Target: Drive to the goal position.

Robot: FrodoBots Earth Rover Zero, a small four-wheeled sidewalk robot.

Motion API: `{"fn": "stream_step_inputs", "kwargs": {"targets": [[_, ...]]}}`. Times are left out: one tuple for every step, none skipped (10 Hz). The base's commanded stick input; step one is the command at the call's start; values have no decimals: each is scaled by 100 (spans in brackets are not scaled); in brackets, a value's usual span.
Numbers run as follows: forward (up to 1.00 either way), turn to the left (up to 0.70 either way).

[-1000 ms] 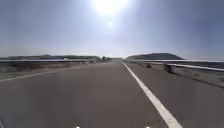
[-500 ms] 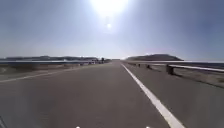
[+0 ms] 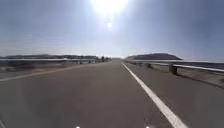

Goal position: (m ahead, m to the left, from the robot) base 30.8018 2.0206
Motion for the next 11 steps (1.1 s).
{"fn": "stream_step_inputs", "kwargs": {"targets": [[70,0],[70,0],[70,0],[70,0],[70,0],[70,0],[70,0],[70,0],[70,0],[70,0],[70,0]]}}
